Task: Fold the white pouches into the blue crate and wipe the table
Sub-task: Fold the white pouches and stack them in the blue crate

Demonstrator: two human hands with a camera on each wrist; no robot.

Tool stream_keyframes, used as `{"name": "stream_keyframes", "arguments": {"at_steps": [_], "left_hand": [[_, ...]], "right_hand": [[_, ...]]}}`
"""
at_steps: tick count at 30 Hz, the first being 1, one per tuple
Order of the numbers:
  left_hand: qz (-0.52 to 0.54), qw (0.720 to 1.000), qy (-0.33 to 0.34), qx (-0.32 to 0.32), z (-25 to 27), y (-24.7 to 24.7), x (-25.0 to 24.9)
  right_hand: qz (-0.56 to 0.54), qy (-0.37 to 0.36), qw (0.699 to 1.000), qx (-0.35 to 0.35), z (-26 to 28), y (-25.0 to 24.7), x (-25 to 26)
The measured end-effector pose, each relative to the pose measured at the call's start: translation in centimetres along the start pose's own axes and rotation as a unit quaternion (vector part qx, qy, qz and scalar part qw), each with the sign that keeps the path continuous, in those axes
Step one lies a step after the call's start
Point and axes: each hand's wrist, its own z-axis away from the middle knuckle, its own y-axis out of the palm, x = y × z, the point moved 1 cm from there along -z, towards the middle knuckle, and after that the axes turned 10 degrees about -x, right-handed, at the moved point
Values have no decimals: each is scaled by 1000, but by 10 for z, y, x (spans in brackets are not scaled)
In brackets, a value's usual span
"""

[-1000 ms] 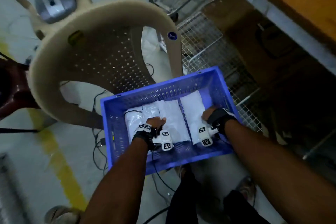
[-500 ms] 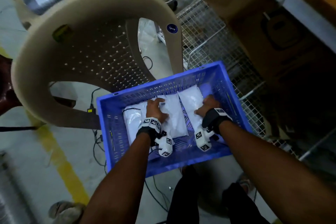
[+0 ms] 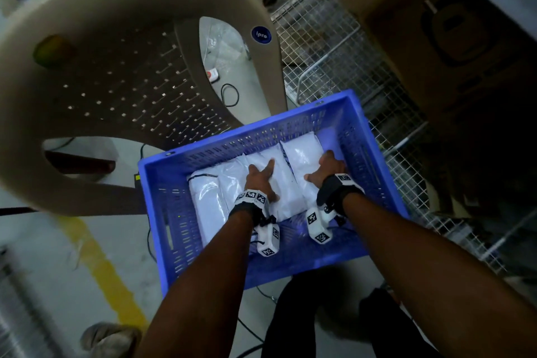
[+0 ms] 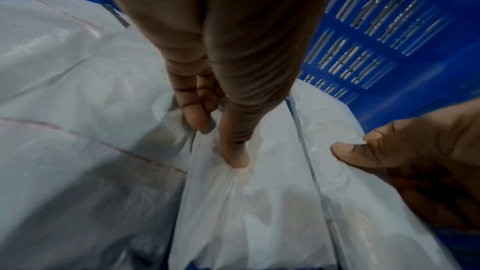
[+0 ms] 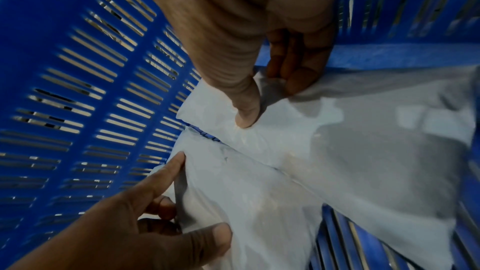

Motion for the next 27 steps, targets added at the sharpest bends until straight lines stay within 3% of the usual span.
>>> {"name": "stream_keyframes", "arguments": {"at_steps": [8, 11, 15, 21, 27], "left_hand": [[-53, 998, 15, 31, 10, -21, -5], [-5, 1000, 2, -13, 23, -35, -13], [94, 991, -5, -97, 53, -68, -38], [293, 934, 63, -195, 125, -128, -100], [347, 891, 168, -239, 214, -178, -200]], "right_hand": [[-3, -26, 999, 35, 7, -27, -1], [-22, -35, 999, 18, 22, -46, 3], [-135, -51, 989, -26, 58, -73, 14], [-353, -98, 929, -50, 135, -146, 27], [-475, -146, 859, -128, 217, -281, -4]]}}
